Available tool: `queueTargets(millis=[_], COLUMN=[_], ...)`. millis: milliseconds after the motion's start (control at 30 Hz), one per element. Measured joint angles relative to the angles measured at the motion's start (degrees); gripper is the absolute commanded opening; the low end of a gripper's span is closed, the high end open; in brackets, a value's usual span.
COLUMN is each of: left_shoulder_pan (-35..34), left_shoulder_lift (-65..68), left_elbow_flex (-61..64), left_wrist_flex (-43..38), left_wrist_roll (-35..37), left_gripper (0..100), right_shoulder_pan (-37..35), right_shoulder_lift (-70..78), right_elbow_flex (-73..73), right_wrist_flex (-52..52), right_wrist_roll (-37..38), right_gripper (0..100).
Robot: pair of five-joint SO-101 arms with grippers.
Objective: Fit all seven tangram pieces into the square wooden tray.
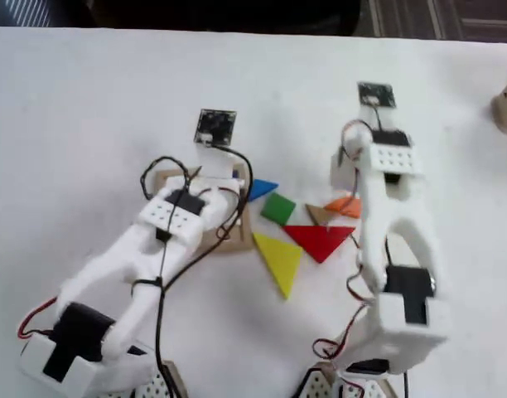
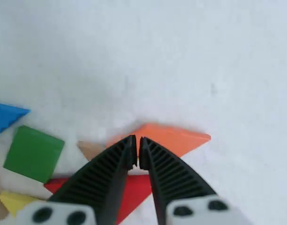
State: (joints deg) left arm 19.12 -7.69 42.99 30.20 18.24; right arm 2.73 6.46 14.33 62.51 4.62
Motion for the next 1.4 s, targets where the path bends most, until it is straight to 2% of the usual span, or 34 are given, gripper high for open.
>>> queueTargets(millis=[200,367,433,567,900,1167,1400], left_shoulder_pan=[0.44,5.8,8.35,12.13,16.62,16.62,16.62], left_shoulder_lift=[0.0,0.0,0.0,0.62,20.22,18.46,7.38], left_elbow_flex=[0.0,0.0,-0.35,-4.31,-18.99,-18.9,-8.18], left_wrist_flex=[-2.64,-3.96,-3.96,-3.96,-3.34,6.86,7.91], left_wrist_roll=[0.0,0.0,0.0,0.0,0.0,0.0,0.0], left_gripper=[2,3,7,17,18,18,18], right_shoulder_pan=[9.05,15.12,16.18,17.76,19.08,18.9,18.11], right_shoulder_lift=[-5.98,-7.74,-7.82,-7.82,-7.91,-7.91,-2.99], right_elbow_flex=[11.87,15.38,15.74,16.0,19.52,19.78,18.55], right_wrist_flex=[-3.87,-7.12,-8.97,-10.37,-14.86,-16.53,-16.53], right_wrist_roll=[2.11,2.11,2.11,2.11,2.29,2.9,5.71], right_gripper=[1.7,1.7,1.7,1.7,1.7,1.7,1.7])
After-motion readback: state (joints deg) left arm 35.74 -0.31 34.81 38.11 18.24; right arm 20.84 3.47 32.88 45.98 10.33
